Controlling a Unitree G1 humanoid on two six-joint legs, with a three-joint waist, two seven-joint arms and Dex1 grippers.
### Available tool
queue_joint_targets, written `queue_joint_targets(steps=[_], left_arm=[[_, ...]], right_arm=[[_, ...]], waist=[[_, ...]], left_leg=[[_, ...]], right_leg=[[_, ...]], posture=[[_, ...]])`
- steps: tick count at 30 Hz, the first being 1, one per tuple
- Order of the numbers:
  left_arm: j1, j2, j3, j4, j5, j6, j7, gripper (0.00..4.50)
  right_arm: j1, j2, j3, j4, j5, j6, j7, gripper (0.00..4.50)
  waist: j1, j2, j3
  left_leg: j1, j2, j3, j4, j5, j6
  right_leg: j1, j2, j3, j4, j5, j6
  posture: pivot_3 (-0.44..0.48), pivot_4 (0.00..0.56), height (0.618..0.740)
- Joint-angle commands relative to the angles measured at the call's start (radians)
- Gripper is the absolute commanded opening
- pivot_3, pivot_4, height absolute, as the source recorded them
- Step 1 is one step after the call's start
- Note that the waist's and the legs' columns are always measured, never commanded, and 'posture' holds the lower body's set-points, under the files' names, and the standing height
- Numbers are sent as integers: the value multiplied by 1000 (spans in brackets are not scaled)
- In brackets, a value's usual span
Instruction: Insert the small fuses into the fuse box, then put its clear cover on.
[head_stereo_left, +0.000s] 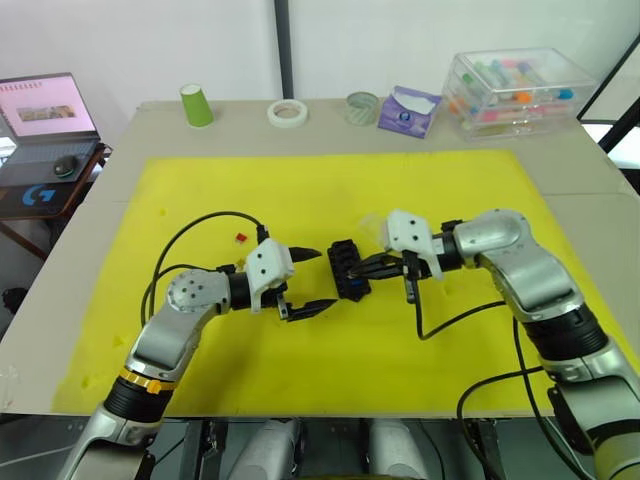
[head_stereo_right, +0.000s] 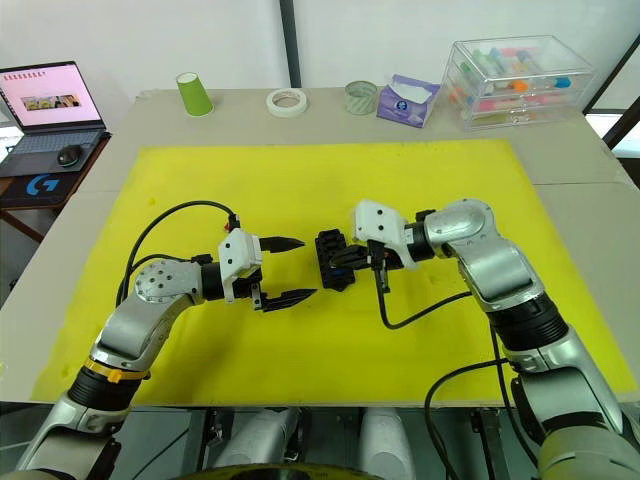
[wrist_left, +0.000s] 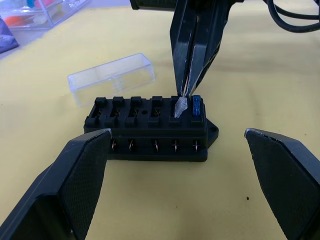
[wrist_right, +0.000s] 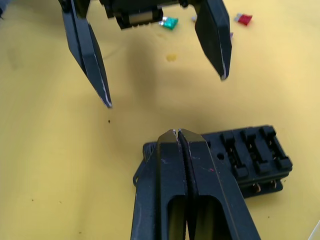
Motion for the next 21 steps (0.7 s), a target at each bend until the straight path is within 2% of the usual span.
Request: queue_joint_targets(steps=[1,21], left_arm=[[5,11,4,-31,-14,-1,-5,4500],[5,12,-1,-37,-13,5,-5,4500]], right_arm=[[-7,2,-9,-11,8,-25,1,26],[-1,-11,-6,29,-13,-53,15,26]], waist=[[0,0,0],[0,0,0]], left_leg=[[0,0,0,0,0,0],[0,0,0,0,0,0]], right_leg=[[0,0,0,0,0,0],[0,0,0,0,0,0]], posture=[[0,150,740],[0,150,740]])
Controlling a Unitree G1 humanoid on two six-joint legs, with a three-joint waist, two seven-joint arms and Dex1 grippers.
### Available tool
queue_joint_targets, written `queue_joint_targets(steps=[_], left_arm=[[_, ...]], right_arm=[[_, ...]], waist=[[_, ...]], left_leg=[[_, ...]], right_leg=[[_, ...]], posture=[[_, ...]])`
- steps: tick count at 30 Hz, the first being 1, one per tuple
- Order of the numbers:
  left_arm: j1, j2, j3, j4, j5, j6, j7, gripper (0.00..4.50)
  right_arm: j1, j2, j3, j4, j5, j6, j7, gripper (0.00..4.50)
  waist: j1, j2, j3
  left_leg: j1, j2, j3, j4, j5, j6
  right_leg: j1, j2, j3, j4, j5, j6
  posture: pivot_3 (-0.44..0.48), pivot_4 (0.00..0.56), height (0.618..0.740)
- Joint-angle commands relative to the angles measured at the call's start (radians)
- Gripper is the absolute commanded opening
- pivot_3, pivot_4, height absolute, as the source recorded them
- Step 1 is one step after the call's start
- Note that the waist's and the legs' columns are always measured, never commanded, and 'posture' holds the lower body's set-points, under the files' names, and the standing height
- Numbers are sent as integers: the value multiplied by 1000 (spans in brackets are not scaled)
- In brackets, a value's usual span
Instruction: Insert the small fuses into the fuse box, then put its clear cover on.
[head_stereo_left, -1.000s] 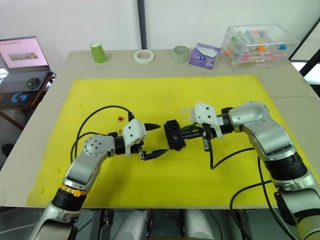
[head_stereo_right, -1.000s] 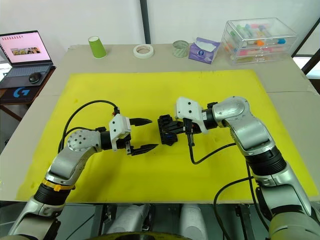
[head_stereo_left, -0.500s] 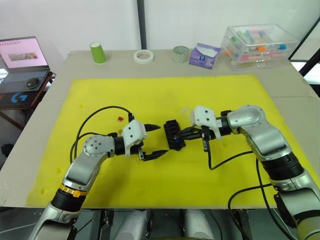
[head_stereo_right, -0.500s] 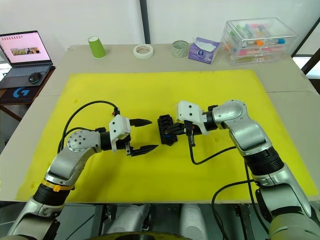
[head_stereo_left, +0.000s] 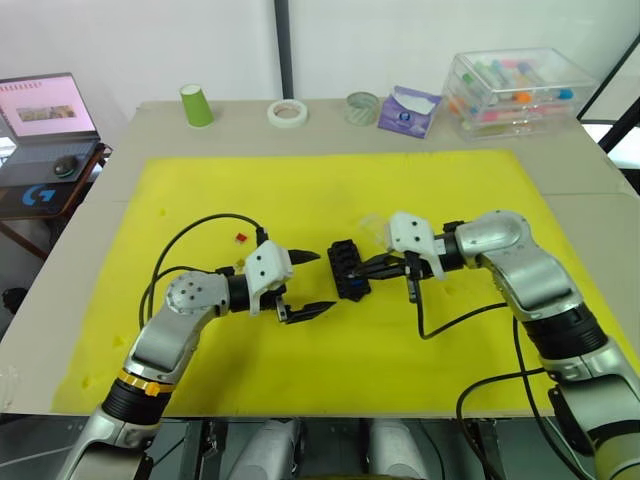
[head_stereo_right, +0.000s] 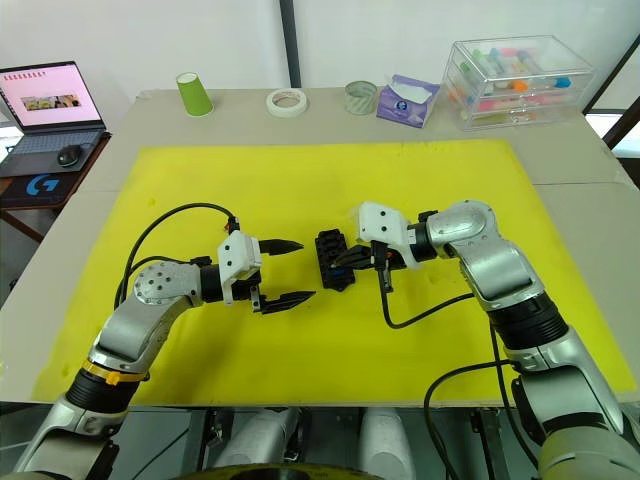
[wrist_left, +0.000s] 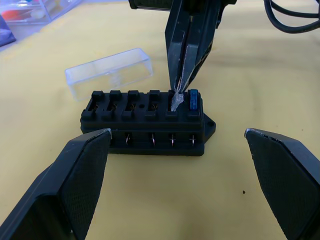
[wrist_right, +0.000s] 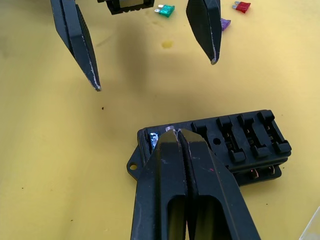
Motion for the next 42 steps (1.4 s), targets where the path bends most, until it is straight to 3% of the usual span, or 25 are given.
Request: queue_joint_targets(steps=[1,42], left_arm=[[-5,7,-1,-32,-13,-2,-4,4500],[-1,6,8,-42,-14,12,15,4500]], right_arm=[[-2,-5,-11,-10,6,-7,-1,26],[-26,9,57,97,-66,-70,2,26]], waist=[[0,0,0],[0,0,0]], left_leg=[[0,0,0,0,0,0],[1,0,0,0,0,0]], right_leg=[[0,0,0,0,0,0],[1,0,0,0,0,0]], posture=[[0,150,740],[0,150,740]])
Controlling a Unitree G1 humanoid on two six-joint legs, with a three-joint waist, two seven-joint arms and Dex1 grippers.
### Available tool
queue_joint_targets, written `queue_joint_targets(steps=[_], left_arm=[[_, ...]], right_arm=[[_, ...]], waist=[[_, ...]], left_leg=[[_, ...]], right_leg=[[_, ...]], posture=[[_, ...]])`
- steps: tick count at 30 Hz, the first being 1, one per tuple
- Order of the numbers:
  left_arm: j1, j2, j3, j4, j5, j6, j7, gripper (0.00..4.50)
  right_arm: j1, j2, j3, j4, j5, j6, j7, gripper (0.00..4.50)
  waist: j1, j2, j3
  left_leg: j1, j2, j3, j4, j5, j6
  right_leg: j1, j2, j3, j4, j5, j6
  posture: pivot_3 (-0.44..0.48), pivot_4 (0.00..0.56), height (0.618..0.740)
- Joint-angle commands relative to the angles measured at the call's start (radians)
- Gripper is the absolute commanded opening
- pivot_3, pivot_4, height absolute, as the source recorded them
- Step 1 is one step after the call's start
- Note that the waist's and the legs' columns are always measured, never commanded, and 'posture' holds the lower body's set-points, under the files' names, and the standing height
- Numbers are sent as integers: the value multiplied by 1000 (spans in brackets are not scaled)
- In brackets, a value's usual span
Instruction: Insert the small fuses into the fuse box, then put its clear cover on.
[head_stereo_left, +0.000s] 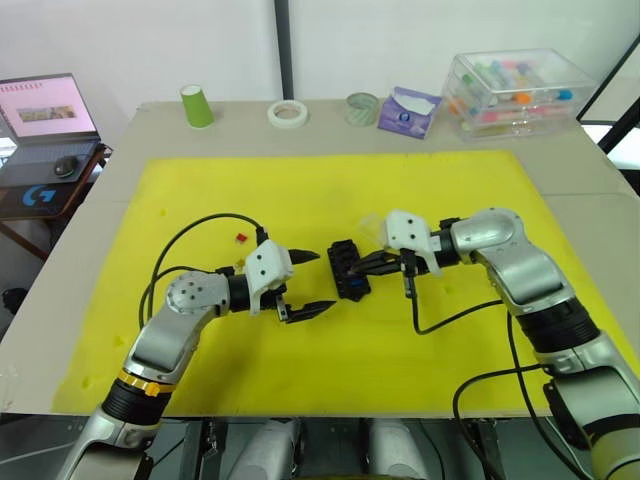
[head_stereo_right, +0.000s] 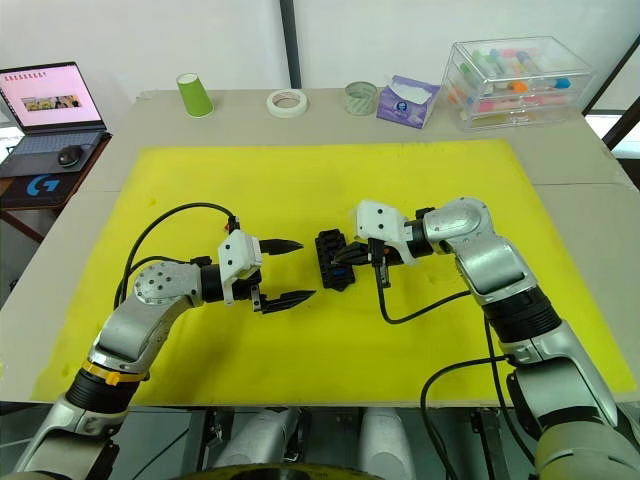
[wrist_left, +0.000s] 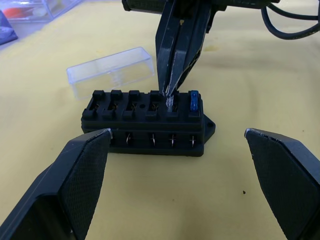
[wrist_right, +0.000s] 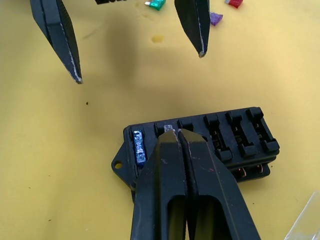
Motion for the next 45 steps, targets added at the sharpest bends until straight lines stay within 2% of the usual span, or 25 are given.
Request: queue_joint_targets(steps=[1,35,41,45], left_arm=[[0,7,9,-36,-13,-4,5,4500],[-2,7,10,-29,-11,-2,17,4500],[-4,7,8,-29,-11,1,17,4500],[-5,6,8,-28,-12,0,16,4500]], right_arm=[[8,-7,32,20,-35,-8,12,26],[35,-43,83,63,-120,-141,50,26],[36,-37,78,71,-120,-149,37,26],[20,-25,21,68,-67,-142,25,26]], waist=[[0,0,0],[2,0,-1],[3,0,-1],[3,0,-1]], left_leg=[[0,0,0,0,0,0],[2,0,-1,0,0,0],[4,0,-2,0,0,0],[4,0,-2,-1,0,0]], right_leg=[[0,0,0,0,0,0],[4,0,0,-1,0,0],[5,0,0,-2,0,0],[6,0,-1,-2,0,0]], posture=[[0,150,740],[0,150,740],[0,150,740],[0,150,740]])
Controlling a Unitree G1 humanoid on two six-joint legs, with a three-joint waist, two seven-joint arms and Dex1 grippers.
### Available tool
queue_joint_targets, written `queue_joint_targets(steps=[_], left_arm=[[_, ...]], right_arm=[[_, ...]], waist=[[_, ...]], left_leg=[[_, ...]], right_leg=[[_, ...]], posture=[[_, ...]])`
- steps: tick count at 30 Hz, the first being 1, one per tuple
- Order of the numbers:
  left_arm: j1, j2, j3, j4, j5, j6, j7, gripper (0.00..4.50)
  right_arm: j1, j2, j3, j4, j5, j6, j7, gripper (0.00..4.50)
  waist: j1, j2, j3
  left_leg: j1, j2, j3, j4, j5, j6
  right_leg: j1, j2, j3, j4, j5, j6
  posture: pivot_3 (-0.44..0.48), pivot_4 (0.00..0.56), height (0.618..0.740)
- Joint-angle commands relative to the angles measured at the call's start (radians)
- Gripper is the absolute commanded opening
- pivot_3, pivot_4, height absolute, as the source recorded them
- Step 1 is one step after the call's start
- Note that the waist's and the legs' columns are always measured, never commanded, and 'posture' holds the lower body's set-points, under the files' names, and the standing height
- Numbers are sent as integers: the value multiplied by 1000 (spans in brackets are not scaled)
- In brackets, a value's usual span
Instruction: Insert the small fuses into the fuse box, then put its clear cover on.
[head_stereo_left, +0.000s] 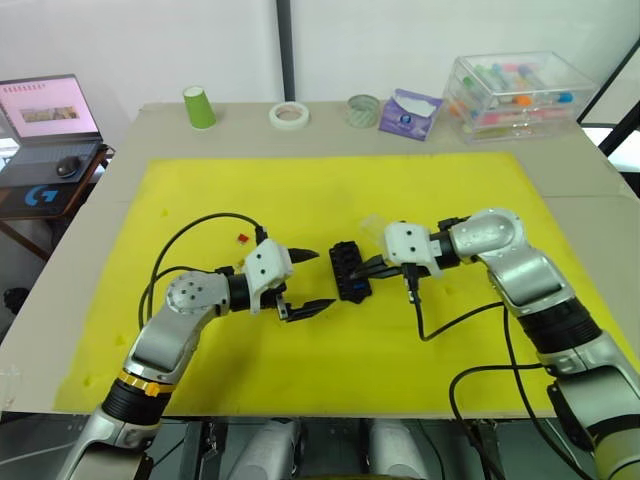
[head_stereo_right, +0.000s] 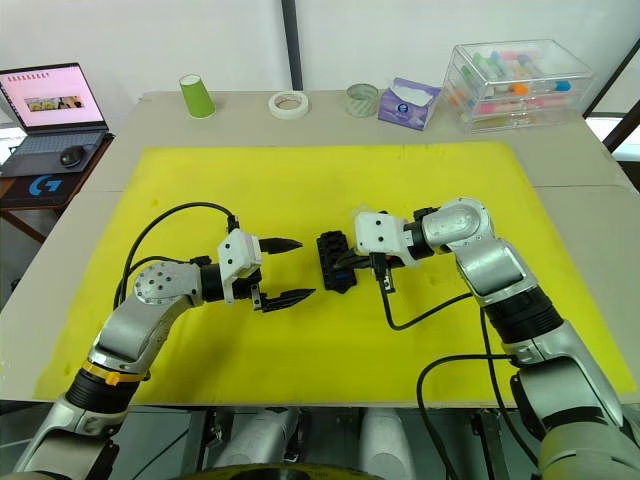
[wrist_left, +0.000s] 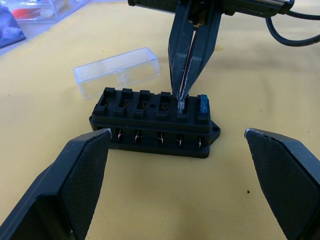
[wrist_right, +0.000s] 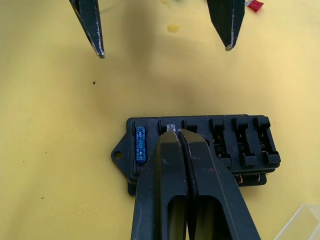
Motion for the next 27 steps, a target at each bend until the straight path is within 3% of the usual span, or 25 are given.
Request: queue_joint_targets(steps=[1,9,16,27], left_arm=[[-5,6,8,-27,-13,-3,1,4500],[-8,3,5,-21,-14,-11,-5,4500],[-18,-5,1,-12,-14,-14,-16,4500],[-16,-4,3,-18,-15,-7,-19,4500]], right_arm=[[16,-6,-19,33,6,24,1,26],[35,18,-162,-38,190,110,-6,26],[55,31,-184,-88,241,153,-22,26],[74,18,-23,-15,37,117,-87,26]], waist=[[0,0,0],[-1,0,0],[-1,0,0],[-2,0,0]], left_leg=[[0,0,0,0,0,0],[0,0,0,-1,0,0],[0,0,0,-1,0,0],[0,0,0,-1,0,0]], right_leg=[[0,0,0,0,0,0],[0,0,0,0,0,0],[-1,0,0,0,0,0],[-1,0,0,-1,0,0]], posture=[[0,150,740],[0,150,740],[0,150,740],[0,150,740]])
